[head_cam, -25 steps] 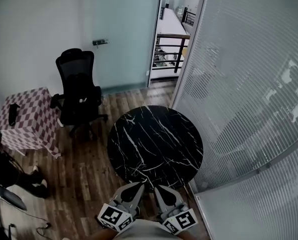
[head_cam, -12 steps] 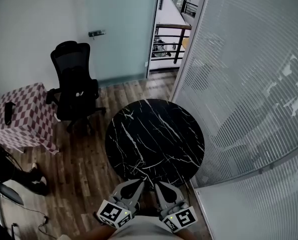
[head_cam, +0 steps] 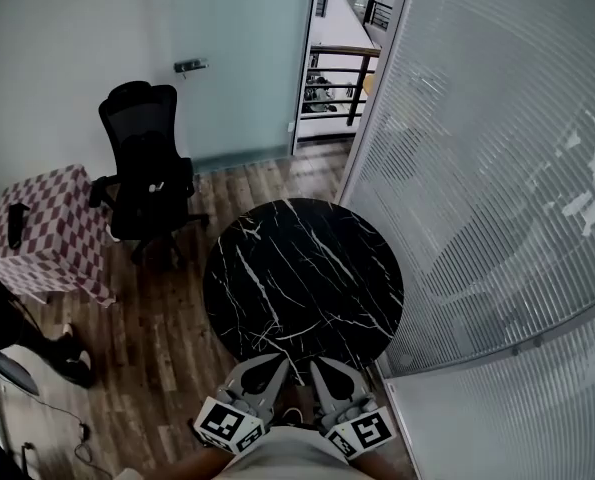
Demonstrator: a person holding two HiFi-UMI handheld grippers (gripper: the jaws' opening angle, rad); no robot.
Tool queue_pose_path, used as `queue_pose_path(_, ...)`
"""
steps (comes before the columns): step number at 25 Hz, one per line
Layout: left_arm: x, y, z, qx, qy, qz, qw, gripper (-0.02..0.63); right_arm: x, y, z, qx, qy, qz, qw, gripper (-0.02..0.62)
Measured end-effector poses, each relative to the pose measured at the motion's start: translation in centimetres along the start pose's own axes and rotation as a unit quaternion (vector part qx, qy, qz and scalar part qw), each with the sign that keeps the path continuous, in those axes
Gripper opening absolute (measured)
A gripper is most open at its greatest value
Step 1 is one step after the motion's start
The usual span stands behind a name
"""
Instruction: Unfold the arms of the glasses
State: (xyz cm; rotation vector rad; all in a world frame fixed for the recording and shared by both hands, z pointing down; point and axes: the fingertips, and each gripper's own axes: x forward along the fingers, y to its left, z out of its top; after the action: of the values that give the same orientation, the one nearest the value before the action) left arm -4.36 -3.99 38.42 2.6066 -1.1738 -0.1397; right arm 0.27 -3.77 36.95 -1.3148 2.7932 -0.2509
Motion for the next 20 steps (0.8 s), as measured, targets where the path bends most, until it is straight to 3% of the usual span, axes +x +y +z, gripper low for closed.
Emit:
queue_pose_path(6, 0.4, 0.2, -1.0, -0.003, 0.008, 0.008, 0.9999, 0.005, -0.2, -0.7, -0.4, -0.001, 0.005, 0.001, 1.000, 0.002)
queue_pose_path(15, -1.0, 0.4, -5.8, -0.031, 0.066, 0.024, 0.9970, 0.005, -0.7, -0.4, -4.6, 0.019, 0.059, 0.008, 0.998, 0.002)
queue_pose_path(20, -1.4, 1.1, -7.1, -0.021, 0.079, 0.033, 0.9961, 0.005, -0.3, -0.5, -6.0, 0.009, 0.079, 0.011, 0.997, 0.002)
